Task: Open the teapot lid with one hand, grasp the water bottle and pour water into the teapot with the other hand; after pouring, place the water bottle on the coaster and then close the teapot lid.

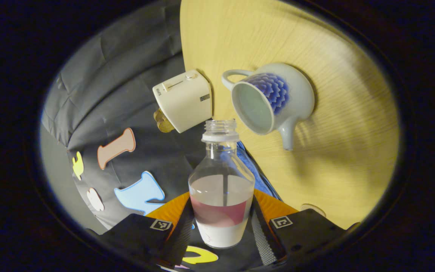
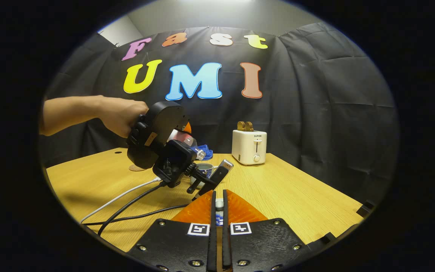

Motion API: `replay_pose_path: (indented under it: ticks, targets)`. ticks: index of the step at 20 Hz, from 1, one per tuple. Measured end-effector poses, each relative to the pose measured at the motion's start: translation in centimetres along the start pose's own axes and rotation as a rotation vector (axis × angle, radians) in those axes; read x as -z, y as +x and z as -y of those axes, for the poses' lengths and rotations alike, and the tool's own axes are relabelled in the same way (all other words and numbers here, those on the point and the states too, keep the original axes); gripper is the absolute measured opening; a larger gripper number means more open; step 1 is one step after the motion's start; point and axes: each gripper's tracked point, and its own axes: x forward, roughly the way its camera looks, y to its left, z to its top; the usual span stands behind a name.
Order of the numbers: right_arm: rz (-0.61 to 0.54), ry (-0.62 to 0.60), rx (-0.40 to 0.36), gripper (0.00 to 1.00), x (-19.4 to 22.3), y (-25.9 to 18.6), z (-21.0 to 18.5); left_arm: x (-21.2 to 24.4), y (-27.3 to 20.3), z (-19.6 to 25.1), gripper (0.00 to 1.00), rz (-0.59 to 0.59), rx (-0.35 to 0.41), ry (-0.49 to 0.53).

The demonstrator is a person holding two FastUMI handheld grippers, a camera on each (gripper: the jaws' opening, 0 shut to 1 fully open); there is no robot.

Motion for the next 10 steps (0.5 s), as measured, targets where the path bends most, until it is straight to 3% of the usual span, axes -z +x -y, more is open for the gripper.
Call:
replay_pose_path:
  ticks: [4, 10]
  targets:
    - [0.014, 0.002, 0.000, 0.06, -0.5, 0.1, -0.1, 0.5, 0.3, 1.0, 0.87, 0.026, 0.000, -0.158]
    - [0.047, -0.017, 0.004, 0.06, -2.0, 0.1, -0.4, 2.9, -1.2, 2.4, 0.87, 0.050, -0.040, -0.512]
